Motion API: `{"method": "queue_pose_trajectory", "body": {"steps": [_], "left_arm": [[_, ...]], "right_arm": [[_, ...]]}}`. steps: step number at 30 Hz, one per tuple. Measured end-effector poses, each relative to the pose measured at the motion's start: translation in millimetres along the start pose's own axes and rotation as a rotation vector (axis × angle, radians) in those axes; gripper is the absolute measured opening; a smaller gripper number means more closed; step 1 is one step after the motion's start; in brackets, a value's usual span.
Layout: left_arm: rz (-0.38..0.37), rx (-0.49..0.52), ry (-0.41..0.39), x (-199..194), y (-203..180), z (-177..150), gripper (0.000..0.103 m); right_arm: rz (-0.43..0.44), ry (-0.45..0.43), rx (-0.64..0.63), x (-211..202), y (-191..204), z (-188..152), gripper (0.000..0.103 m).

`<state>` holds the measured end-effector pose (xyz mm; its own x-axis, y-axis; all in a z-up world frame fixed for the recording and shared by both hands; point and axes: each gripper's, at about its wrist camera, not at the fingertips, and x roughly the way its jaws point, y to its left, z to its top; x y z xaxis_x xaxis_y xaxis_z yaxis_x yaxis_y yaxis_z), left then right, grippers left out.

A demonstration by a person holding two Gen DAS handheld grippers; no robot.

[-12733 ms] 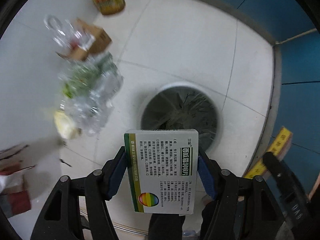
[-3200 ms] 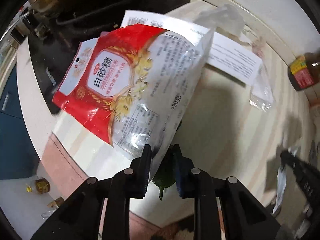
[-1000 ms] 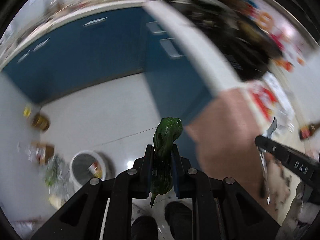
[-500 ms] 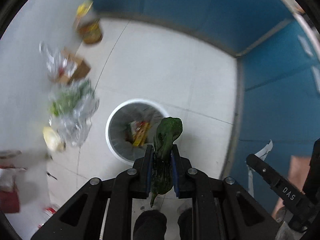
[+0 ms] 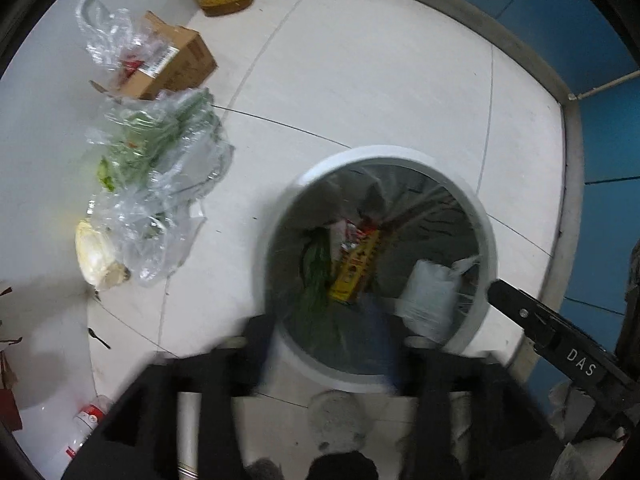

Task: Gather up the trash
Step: 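Carry both items down over the white bin and open both tools, then raise both tools and turn back toward the counter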

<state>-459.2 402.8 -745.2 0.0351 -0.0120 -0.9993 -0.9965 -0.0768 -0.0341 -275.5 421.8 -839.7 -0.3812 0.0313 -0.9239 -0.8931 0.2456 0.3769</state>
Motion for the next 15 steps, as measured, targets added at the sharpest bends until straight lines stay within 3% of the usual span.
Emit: {"method": "queue_pose_trajectory", "body": {"steps": [1,2,6,11,15], "left_arm": [[0.028,0.010,-0.019,-6.2,1.8,-3.4,0.090],[0.042,0.015,-0.028,-11.2,2.4,-5.6,0.094],[0.096,0.013,-0.065,-44.0,11.0,-19.9,0.095],[0.163,0.011,-0.147,-111.9,12.4,-51.4,0.102],[0.153,-0.018,-0.175,-172.3,10.8,-80.9,0.102]], "right_arm": [[-0.035,-0.003,-0.020,-2.8,0.4,-3.9,0.061],[-0.059,-0.011,-0.038,-7.5,-1.8,-5.4,0.063],[-0.150,-0.041,-0.129,-41.6,10.2,-24.0,0.099],[-0.254,-0.101,-0.222,-114.4,35.2,-55.7,0.103],[-0.302,-0.154,-0.248,-185.1,61.4,-80.4,0.103]]}}
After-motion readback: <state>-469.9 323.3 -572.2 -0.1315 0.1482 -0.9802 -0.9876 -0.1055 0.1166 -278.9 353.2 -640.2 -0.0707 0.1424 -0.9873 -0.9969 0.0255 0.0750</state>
